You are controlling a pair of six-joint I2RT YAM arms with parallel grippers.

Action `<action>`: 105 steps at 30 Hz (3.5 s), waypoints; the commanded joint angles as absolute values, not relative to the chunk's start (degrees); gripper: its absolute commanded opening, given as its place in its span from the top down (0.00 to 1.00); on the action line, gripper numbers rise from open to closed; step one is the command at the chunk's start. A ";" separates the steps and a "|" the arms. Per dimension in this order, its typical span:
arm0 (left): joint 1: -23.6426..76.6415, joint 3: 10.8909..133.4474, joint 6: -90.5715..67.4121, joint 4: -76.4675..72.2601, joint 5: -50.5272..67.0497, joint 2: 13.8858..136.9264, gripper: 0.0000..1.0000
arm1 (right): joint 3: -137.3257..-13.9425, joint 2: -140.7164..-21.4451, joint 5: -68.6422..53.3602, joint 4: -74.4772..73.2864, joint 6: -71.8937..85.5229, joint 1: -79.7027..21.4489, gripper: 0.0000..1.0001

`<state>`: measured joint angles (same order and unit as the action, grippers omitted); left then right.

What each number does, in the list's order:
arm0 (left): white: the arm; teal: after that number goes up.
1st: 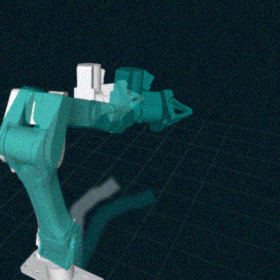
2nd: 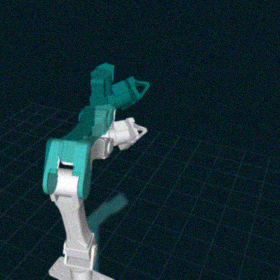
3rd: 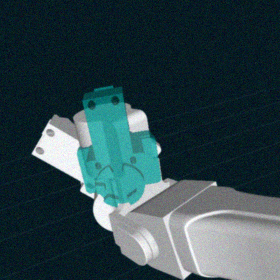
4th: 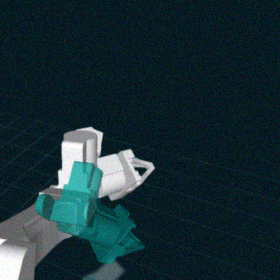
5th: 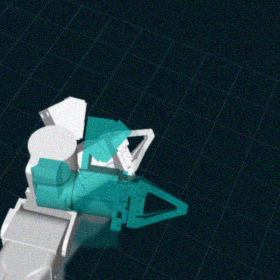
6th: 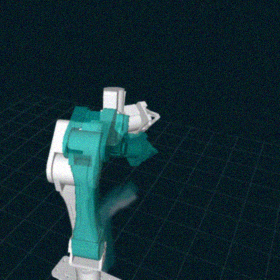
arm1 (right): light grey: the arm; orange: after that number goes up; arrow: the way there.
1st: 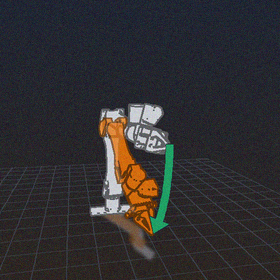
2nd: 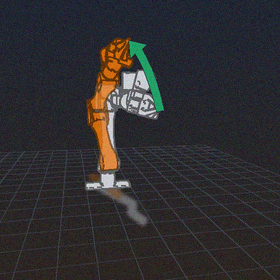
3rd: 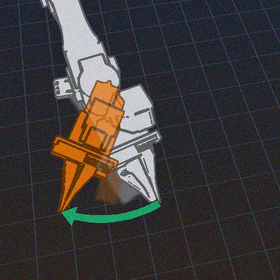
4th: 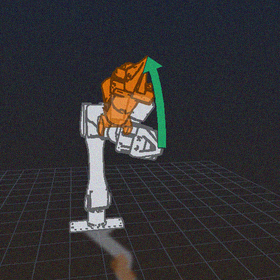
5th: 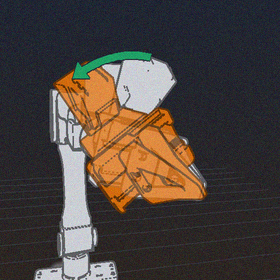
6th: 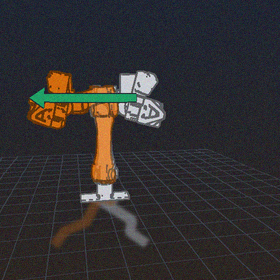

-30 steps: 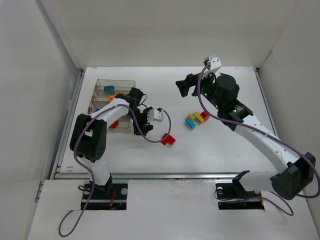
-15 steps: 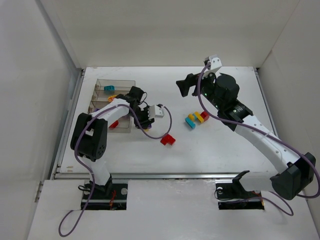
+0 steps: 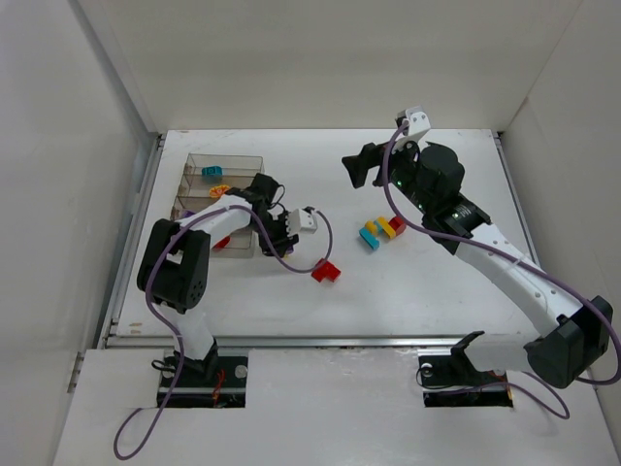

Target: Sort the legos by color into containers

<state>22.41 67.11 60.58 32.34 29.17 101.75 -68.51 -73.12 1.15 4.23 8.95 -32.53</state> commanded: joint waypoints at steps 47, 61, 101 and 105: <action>16.52 81.83 -40.96 -28.48 73.39 87.80 1.00 | -71.72 -75.67 -10.82 14.24 -28.21 -42.63 0.37; 16.27 81.83 -41.48 -28.48 73.39 87.80 1.00 | -72.86 -74.98 -13.36 14.24 -28.74 -42.63 1.00; -1.85 60.03 70.14 15.91 19.69 87.88 0.90 | -63.98 -71.98 -7.65 9.67 -25.22 -42.63 1.00; -1.85 61.34 69.52 17.04 19.07 90.00 0.68 | -63.98 -71.98 -7.65 9.14 -25.22 -42.63 1.00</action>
<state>-1.61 60.64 67.18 16.08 19.35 89.23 -61.19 -72.82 -6.70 7.97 -25.89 -42.70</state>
